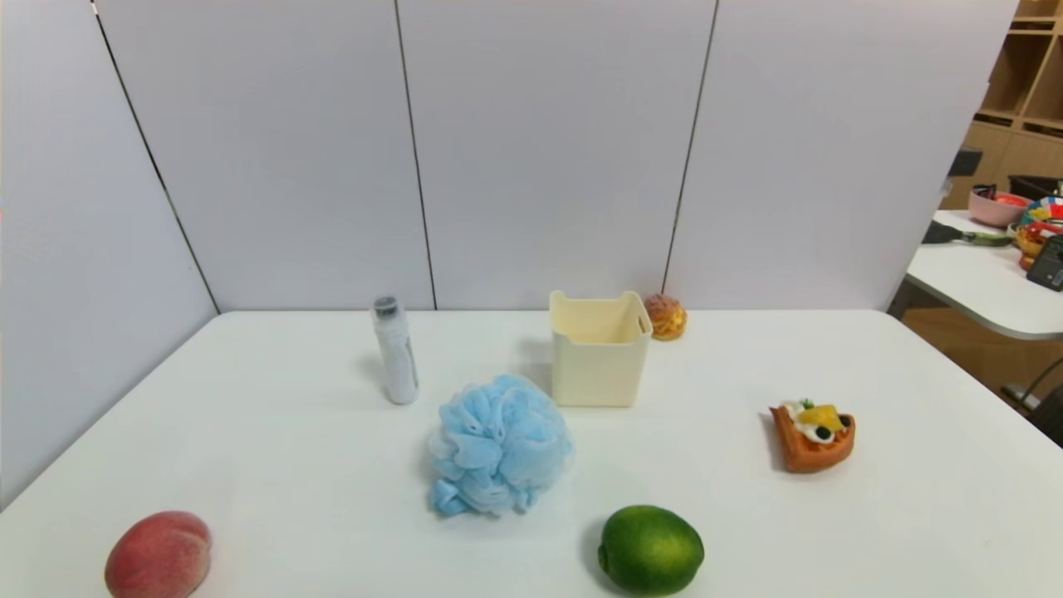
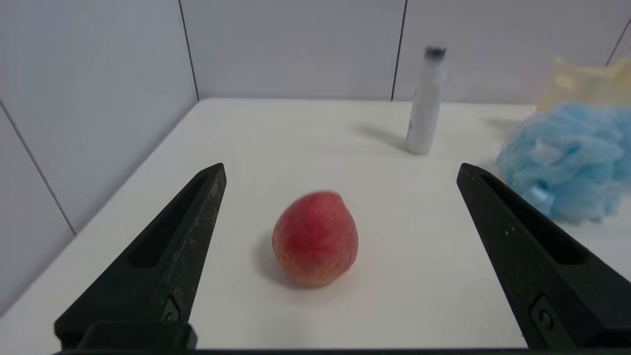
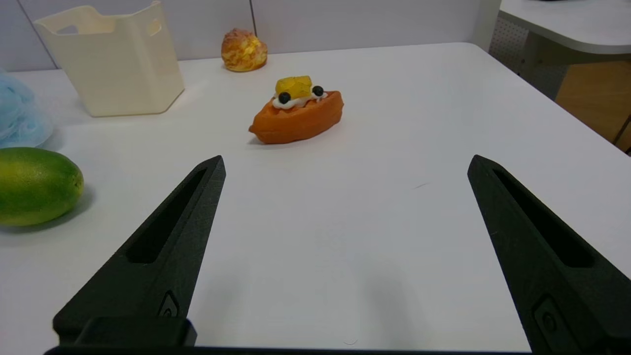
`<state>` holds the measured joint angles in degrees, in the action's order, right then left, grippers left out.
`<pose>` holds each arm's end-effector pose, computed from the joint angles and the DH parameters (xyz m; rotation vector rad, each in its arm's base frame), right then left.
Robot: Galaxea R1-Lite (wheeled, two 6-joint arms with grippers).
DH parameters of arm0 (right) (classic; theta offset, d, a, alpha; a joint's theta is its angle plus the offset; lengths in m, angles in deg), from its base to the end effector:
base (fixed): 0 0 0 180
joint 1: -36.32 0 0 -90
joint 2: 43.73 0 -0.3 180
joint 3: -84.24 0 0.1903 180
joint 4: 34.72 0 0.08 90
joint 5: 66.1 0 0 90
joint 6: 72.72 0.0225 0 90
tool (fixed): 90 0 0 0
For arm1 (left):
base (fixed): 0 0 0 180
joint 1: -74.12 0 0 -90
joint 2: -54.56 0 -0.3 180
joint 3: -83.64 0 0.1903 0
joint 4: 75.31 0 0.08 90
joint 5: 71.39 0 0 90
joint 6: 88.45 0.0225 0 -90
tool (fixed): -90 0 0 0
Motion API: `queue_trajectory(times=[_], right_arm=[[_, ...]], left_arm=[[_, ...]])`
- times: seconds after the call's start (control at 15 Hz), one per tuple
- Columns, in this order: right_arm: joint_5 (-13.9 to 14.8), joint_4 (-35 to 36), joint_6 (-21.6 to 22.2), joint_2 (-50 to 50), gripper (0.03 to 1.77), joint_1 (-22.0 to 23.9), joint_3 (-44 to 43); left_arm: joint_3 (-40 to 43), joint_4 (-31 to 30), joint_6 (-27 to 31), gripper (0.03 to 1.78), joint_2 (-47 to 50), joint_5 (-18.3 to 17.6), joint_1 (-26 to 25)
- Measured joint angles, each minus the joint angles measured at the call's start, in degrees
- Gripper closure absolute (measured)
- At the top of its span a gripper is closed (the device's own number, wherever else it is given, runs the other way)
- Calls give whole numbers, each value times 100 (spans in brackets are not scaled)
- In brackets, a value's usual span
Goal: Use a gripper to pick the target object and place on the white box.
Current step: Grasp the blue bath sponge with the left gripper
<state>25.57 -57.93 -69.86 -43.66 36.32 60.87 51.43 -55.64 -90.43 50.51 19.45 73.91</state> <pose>-0.0229 -0.0007 0.0757 0.0500 -0.0047 -0.0290 -0.0301 0.0002 0.1261 -0.0353 -0.1485 0.0157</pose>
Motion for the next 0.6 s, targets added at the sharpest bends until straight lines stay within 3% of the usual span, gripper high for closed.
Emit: queue_trajectory(times=[0.33,0.6], right_arm=[[-2,0,0,0,10,0,0],[-2,-2,0,0,10,0,0]], left_arm=[[-2131,-212,162,12,-1791,-144,7],[-4130,113,462,12,-3740,-811,56]])
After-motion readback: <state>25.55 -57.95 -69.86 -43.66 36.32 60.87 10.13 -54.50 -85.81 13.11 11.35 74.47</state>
